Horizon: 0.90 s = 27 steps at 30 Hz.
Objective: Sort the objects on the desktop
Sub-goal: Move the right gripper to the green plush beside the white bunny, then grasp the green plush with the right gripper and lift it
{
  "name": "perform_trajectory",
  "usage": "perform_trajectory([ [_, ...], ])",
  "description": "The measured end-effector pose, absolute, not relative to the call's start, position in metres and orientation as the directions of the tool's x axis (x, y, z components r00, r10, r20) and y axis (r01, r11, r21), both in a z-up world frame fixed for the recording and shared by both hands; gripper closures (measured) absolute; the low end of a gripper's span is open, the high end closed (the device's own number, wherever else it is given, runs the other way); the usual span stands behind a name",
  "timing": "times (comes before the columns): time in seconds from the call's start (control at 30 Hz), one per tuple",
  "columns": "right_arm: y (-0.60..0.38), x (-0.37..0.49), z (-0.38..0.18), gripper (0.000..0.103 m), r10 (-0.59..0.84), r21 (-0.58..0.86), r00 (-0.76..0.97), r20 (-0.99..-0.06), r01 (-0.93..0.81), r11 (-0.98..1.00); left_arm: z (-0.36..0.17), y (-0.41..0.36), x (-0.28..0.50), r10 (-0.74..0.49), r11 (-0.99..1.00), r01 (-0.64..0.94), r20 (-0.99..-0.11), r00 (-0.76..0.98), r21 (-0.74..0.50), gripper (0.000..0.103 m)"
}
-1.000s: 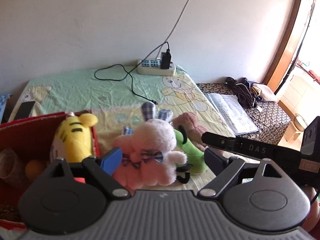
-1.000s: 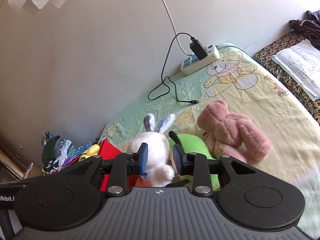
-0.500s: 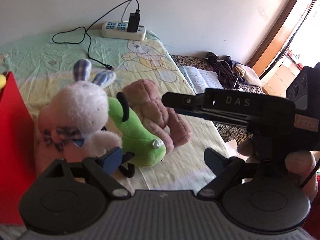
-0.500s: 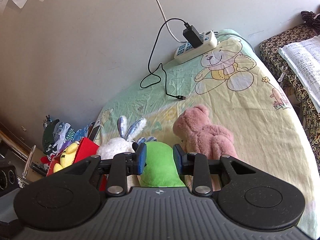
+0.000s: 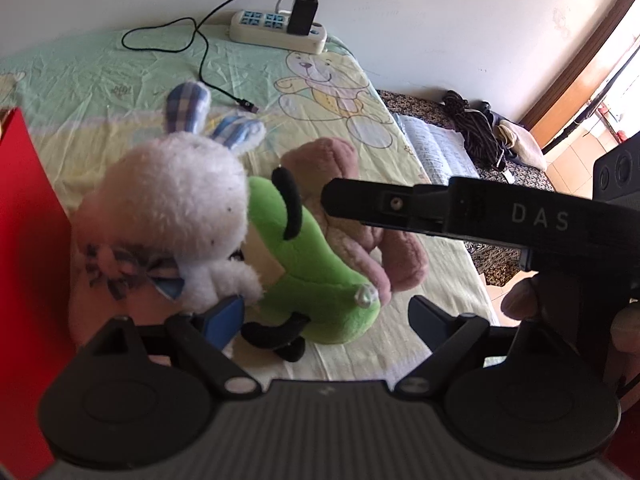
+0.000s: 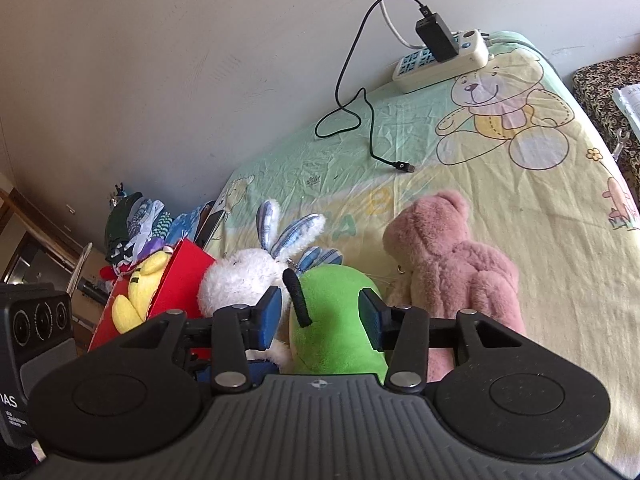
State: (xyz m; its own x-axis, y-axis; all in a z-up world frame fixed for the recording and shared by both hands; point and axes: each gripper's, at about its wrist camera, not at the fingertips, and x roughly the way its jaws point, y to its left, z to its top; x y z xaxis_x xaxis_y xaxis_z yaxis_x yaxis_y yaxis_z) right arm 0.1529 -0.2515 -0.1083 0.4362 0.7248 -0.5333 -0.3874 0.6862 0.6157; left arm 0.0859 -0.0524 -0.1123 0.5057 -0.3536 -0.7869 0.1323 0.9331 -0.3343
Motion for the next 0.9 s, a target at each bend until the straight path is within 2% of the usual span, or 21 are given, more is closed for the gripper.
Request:
perform_trajectory([
  [0.27, -0.238, 0.167, -0.124, 0.055, 0.728, 0.614, 0.379, -0.572, -0.391, 0.686, -0.121, -0.063, 0.095, -0.366, 0.930, 0.159, -0.802, 0.473, -0.330, 0.010],
  [0.33, -0.237, 0.169, -0.128, 0.053, 0.726, 0.611, 0.374, -0.577, -0.392, 0.688, -0.123, -0.066, 0.097, -0.356, 0.934, 0.164, -0.805, 0.474, -0.317, 0.010],
  [0.4, -0.237, 0.172, -0.133, 0.046, 0.720, 0.613, 0.364, -0.590, -0.378, 0.694, -0.128, -0.063, 0.101, -0.358, 0.933, 0.153, -0.810, 0.464, -0.325, 0.008],
  [0.5, -0.236, 0.176, -0.141, 0.044, 0.728, 0.638, 0.343, -0.593, -0.351, 0.685, -0.142, -0.056, 0.109, -0.361, 0.931, 0.112, -0.828, 0.429, -0.348, 0.010],
  [0.63, -0.234, 0.177, -0.142, 0.045, 0.729, 0.637, 0.338, -0.595, -0.355, 0.685, -0.146, -0.057, 0.114, -0.369, 0.927, 0.109, -0.830, 0.418, -0.358, 0.010],
  [0.7, -0.237, 0.179, -0.144, 0.050, 0.735, 0.655, 0.325, -0.595, -0.335, 0.678, -0.148, -0.058, 0.117, -0.370, 0.927, 0.106, -0.830, 0.418, -0.359, 0.009],
  [0.9, -0.250, 0.172, -0.143, 0.054, 0.742, 0.698, 0.299, -0.600, -0.258, 0.668, -0.144, -0.064, 0.114, -0.388, 0.921, 0.132, -0.828, 0.406, -0.366, 0.009],
])
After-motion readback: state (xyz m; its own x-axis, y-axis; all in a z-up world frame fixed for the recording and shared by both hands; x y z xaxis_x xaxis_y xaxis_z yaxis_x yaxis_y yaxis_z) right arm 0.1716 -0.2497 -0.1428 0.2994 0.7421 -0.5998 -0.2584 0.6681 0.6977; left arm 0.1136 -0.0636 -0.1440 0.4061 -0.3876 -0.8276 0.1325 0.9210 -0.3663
